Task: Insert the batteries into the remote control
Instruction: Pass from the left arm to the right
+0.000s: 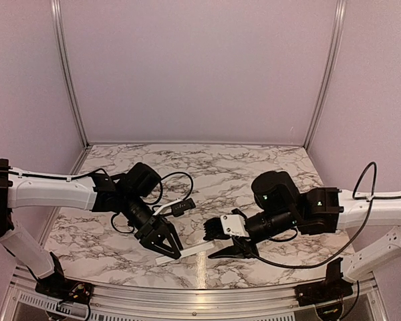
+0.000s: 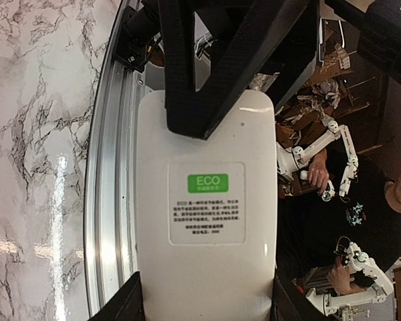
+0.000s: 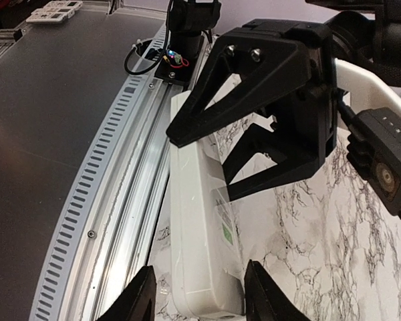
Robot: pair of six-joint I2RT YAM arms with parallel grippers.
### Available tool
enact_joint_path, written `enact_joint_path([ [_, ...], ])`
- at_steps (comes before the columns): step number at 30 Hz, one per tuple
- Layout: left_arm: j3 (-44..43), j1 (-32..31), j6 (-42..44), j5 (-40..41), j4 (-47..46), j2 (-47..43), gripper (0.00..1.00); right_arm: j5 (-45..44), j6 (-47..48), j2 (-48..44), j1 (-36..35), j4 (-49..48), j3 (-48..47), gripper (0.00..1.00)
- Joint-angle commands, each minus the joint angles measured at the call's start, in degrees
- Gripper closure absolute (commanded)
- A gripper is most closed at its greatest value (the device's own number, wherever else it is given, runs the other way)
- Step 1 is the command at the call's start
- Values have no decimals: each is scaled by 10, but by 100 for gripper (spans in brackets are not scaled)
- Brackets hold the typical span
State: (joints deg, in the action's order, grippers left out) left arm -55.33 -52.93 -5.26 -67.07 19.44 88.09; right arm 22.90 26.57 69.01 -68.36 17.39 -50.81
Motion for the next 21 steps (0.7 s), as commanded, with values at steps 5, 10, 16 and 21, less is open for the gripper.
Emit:
enact_joint_path([
  [5, 11, -2, -30, -39, -65, -12, 69, -20, 19, 10, -17, 4, -23, 73],
  [10, 13, -3, -38, -35, -77, -13, 67, -18, 18, 9, -17, 5, -25, 95],
  [16, -7, 11, -38, 58, -64, -36, 34, -18, 3, 6, -17, 11, -25, 100],
  [21, -34, 52, -18, 246, -20, -96, 24, -16, -21, 12, -17, 27, -24, 100],
])
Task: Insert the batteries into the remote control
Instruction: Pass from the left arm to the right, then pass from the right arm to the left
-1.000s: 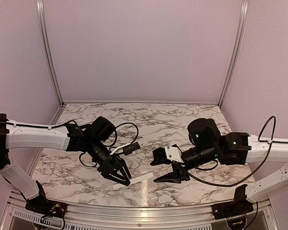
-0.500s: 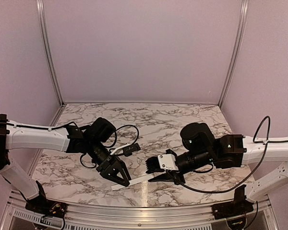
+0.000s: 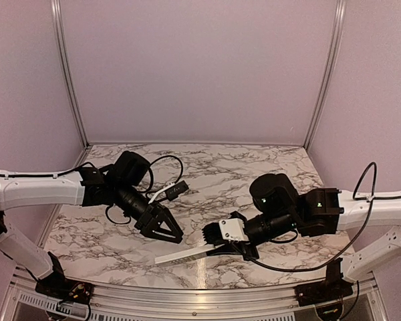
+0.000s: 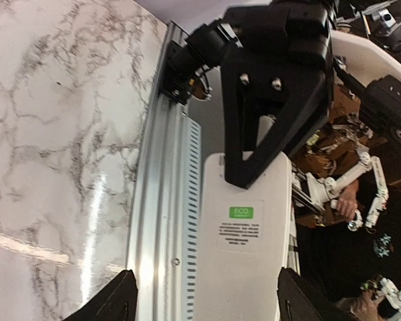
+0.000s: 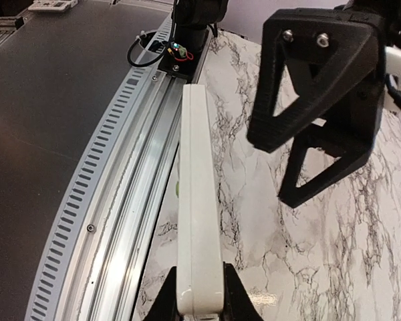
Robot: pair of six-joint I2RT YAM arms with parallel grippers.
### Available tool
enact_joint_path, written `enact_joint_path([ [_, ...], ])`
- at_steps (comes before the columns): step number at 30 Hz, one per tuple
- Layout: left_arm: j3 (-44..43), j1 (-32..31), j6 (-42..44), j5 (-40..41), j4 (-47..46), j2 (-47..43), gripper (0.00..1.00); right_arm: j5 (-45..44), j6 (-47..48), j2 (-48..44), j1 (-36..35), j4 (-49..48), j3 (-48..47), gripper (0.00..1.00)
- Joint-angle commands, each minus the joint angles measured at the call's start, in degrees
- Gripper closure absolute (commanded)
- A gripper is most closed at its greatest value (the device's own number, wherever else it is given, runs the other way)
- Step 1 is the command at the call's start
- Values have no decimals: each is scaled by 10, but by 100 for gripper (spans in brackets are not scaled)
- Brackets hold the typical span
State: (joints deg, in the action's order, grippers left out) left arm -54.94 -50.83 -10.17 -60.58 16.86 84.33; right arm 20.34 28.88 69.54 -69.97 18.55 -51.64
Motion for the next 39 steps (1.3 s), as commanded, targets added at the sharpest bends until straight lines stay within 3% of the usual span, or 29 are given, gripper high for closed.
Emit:
enact_joint_path([
  [1, -48, 35, 47, 218, 24, -71, 24, 4, -52, 12, -1, 20, -18, 100],
  [6, -81, 37, 127, 322, 107, -94, 33, -10, -93, 30, 14, 37, -32, 100],
  [9, -75, 26, 169, 331, 146, -101, 38, 8, -108, 42, 32, 41, -36, 100],
  [16, -4, -21, 218, 337, 91, -156, 39, 66, -144, 69, 84, 41, -50, 100],
  [23, 17, -75, 259, 345, 58, -159, 44, 89, -155, 87, 88, 46, -60, 100],
  [39, -10, -123, 240, 362, 34, -65, 57, 82, -151, 97, 88, 55, -77, 100],
])
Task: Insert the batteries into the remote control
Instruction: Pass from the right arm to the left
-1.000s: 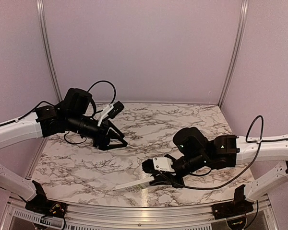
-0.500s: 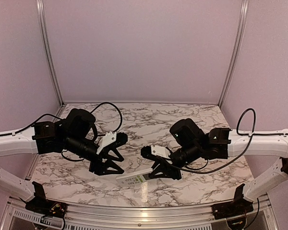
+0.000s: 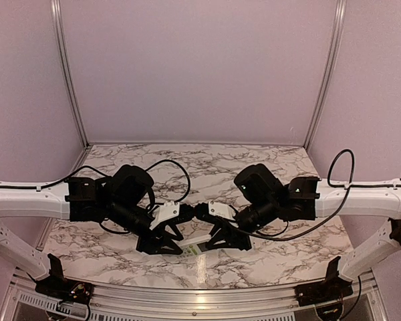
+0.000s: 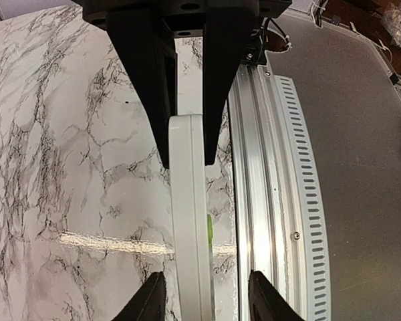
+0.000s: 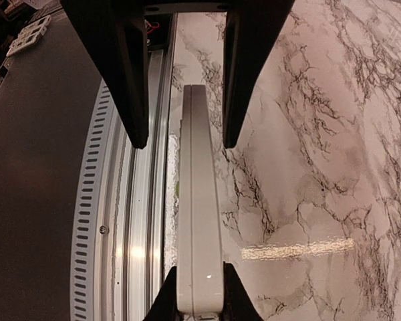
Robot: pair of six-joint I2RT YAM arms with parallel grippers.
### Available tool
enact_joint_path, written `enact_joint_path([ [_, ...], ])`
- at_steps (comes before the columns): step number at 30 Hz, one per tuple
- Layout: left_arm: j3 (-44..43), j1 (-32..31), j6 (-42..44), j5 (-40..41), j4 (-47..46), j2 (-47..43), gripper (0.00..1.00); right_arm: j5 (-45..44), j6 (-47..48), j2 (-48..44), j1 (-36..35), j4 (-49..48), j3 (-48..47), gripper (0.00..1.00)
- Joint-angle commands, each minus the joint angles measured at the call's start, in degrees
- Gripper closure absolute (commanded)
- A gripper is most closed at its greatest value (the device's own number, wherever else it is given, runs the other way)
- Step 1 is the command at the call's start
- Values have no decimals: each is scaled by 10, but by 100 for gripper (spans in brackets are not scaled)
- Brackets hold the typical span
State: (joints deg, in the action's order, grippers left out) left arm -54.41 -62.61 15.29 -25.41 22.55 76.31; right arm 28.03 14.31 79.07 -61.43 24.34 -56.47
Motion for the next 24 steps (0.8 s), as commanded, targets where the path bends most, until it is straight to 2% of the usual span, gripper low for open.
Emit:
enact_joint_path([
  [1, -17, -5, -18, 15, -24, 19, 58, 5, -5, 2, 3, -2, -29, 100],
  [6, -20, -9, -9, 32, -23, 31, 67, 3, -4, 2, 3, 1, -29, 100],
  [12, -25, -14, -2, 54, -16, 43, 70, 3, -3, 4, 3, 1, -30, 100],
  [17, -28, -16, -4, 66, -16, 46, 54, 2, -2, 7, 2, 2, -30, 100],
  [24, 29, -13, -32, 53, -99, -4, 53, 3, -1, -3, 3, -2, -22, 100],
])
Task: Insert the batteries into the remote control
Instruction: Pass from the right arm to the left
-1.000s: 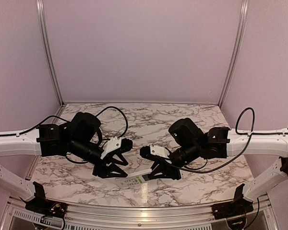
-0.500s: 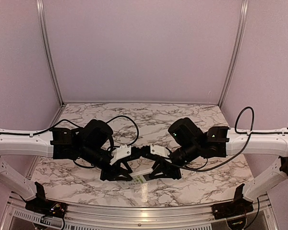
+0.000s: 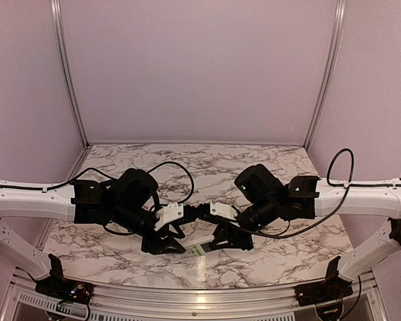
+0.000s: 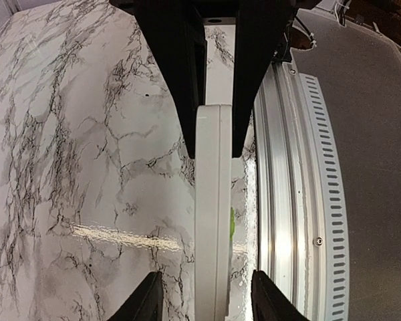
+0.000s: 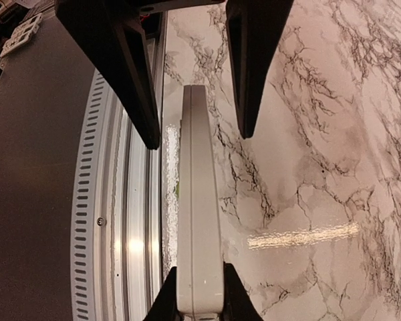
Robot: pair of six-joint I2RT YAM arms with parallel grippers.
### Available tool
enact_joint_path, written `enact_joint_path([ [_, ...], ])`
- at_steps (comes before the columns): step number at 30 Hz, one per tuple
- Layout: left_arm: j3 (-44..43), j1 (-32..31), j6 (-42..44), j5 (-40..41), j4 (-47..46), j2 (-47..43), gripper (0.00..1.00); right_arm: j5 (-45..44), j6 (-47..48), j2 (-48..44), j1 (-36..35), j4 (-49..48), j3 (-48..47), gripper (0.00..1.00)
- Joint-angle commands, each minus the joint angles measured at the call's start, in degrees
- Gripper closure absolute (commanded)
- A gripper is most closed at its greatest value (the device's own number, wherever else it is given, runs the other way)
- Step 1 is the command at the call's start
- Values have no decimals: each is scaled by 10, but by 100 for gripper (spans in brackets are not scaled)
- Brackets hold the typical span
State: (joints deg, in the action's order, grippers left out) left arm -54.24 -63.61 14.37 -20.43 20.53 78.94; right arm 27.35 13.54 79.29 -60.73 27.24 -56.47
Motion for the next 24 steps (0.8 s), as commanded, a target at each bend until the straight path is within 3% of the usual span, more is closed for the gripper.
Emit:
enact_joint_path([
  [1, 36, 1, -24, -1, -87, -39, 53, 9, 8, -8, -4, -32, -21, 100],
  [24, 58, 16, 10, -12, 28, -71, 62, 14, 18, -26, -3, -25, -22, 100],
])
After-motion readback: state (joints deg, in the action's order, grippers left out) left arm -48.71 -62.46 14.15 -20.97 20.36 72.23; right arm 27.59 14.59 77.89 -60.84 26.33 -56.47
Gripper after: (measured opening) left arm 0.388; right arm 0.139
